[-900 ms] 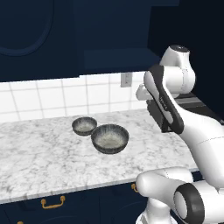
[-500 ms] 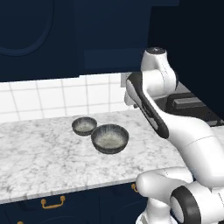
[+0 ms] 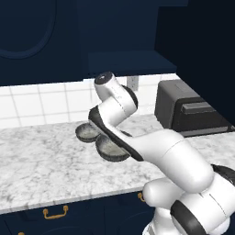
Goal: Pick up the bowls on the counter and stack them on top of one another in the open cabinet. Place the smaller bowl on top of the larger bowl.
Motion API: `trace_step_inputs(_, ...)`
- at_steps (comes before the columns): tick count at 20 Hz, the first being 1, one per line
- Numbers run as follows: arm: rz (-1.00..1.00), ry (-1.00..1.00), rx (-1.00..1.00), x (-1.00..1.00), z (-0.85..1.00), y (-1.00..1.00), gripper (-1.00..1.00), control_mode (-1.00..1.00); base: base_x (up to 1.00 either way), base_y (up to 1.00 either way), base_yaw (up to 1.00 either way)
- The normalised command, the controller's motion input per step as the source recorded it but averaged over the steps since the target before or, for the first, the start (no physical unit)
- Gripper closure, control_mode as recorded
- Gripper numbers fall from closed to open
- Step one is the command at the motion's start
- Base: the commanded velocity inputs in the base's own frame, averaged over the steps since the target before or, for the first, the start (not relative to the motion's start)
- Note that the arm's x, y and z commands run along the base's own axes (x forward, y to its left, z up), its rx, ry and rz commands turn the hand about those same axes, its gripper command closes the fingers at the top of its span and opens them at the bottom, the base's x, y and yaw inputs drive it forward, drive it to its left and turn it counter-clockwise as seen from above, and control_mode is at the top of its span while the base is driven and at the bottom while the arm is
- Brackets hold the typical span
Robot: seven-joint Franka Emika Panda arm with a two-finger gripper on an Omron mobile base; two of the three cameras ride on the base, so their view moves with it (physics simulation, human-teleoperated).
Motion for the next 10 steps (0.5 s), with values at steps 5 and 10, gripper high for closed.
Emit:
trace_step_inputs(5,0.2,0.04,-0.13,0.56,-0.37,0.83,-1.0,-1.0,0.0,0.0,0.0)
trace_step_inputs(10,0.21,0.06,0.0,0.66,-0.53,0.59,-1.0,-1.0,0.0,0.0,0.0)
